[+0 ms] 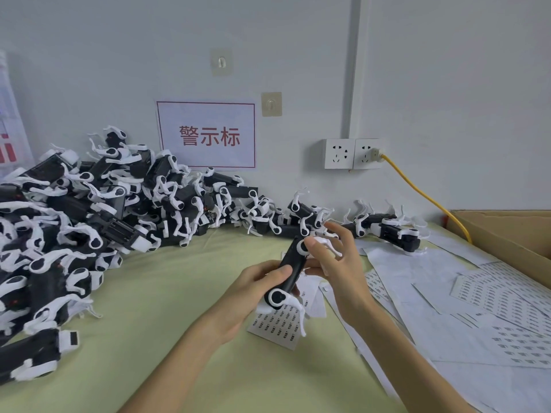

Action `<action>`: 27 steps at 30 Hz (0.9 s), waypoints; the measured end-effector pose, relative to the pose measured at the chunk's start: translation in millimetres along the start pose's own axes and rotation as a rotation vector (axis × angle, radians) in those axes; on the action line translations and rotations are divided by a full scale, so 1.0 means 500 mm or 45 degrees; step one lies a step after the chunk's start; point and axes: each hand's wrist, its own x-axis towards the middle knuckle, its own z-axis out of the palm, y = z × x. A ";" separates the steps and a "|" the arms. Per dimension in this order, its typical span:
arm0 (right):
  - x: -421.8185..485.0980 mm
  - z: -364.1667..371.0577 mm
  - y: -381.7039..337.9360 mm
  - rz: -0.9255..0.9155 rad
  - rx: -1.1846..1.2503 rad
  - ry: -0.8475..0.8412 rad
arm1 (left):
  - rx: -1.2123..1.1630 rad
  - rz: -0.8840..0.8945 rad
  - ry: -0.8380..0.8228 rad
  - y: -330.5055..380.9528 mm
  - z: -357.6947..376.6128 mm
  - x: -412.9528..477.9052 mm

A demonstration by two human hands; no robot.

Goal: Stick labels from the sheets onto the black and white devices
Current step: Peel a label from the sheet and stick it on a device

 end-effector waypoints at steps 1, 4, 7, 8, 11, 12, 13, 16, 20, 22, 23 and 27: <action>0.000 0.000 -0.001 0.005 -0.006 -0.012 | -0.019 0.008 0.002 0.002 -0.003 0.000; -0.002 0.001 -0.002 0.033 0.001 -0.067 | -0.107 0.032 0.000 0.003 -0.012 0.001; -0.002 0.000 -0.002 0.065 0.047 -0.076 | -0.217 0.017 -0.039 0.002 -0.012 -0.001; -0.001 -0.003 -0.003 0.067 0.084 -0.057 | -0.266 0.007 -0.036 0.001 -0.011 0.000; 0.003 -0.011 -0.006 -0.009 0.149 0.102 | -0.355 -0.002 0.071 -0.006 -0.010 0.005; 0.005 -0.014 -0.008 -0.047 0.146 0.161 | -0.362 0.005 0.116 -0.010 -0.011 0.007; 0.007 -0.020 -0.010 -0.071 0.139 0.205 | -0.374 0.006 0.154 -0.011 -0.010 0.008; 0.010 -0.034 -0.018 -0.017 0.324 0.038 | -0.456 -0.009 0.212 -0.013 -0.010 0.012; 0.002 -0.016 -0.016 0.108 0.221 -0.302 | -0.440 0.038 0.165 -0.013 -0.007 0.010; -0.005 -0.004 -0.014 0.081 0.116 -0.324 | -0.419 0.059 0.146 -0.013 -0.002 0.009; -0.008 0.000 -0.014 0.066 0.085 -0.340 | -0.397 0.070 0.133 -0.014 0.002 0.008; -0.015 0.005 -0.012 0.050 -0.013 -0.336 | -0.242 0.129 0.137 -0.029 0.014 0.010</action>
